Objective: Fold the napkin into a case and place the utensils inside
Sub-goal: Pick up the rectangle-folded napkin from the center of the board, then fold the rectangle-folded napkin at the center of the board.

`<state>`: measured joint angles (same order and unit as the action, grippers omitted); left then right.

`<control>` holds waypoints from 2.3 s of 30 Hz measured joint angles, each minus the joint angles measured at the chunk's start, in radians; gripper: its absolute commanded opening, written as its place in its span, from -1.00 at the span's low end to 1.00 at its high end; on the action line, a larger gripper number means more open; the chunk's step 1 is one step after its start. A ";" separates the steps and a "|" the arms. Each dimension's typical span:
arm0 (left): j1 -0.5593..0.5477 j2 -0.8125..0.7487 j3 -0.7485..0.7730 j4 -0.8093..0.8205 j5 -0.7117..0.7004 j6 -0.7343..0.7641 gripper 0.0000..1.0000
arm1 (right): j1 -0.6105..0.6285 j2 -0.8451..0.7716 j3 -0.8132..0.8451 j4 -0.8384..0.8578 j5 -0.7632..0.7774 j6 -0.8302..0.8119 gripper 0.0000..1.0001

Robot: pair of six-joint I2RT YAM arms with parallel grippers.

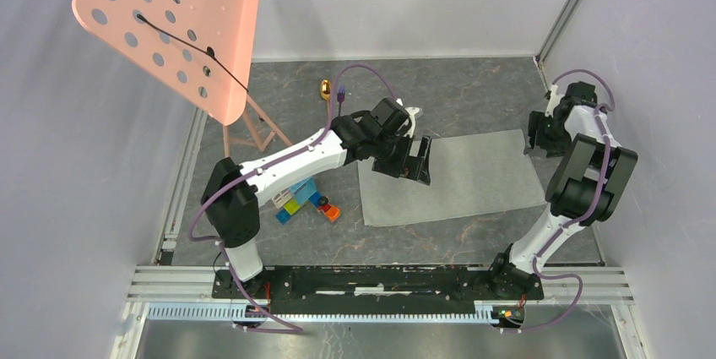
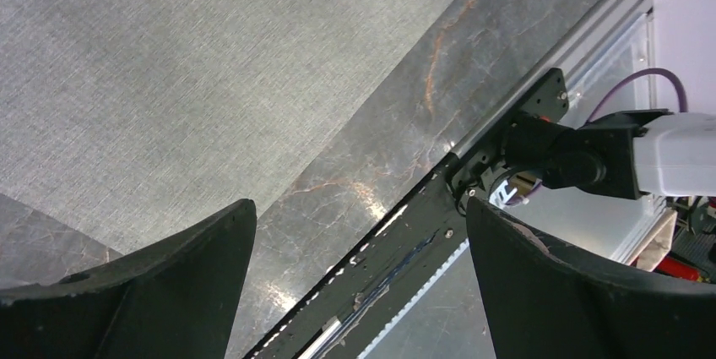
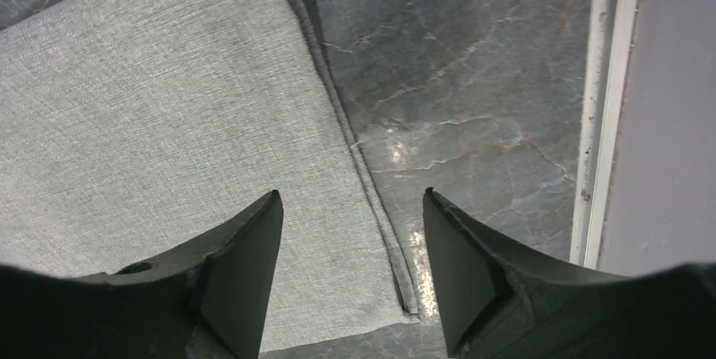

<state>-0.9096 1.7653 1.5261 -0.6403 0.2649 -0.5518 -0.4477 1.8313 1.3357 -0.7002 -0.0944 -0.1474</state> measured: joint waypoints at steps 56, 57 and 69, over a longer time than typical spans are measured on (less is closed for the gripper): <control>0.008 -0.176 -0.053 -0.026 -0.057 0.000 1.00 | 0.107 -0.060 -0.212 0.259 0.280 0.011 -1.00; 0.011 -0.188 -0.071 -0.024 -0.059 0.000 1.00 | 0.112 -0.077 -0.212 0.259 0.286 0.012 -1.00; 0.027 -0.345 -0.146 0.027 -0.077 0.000 1.00 | 0.433 -0.254 -0.261 0.219 0.347 0.041 -1.00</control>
<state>-0.8825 1.4204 1.3796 -0.6128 0.1879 -0.5518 -0.0147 1.5772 1.0752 -0.4812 0.2523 -0.1066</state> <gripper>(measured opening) 0.995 0.014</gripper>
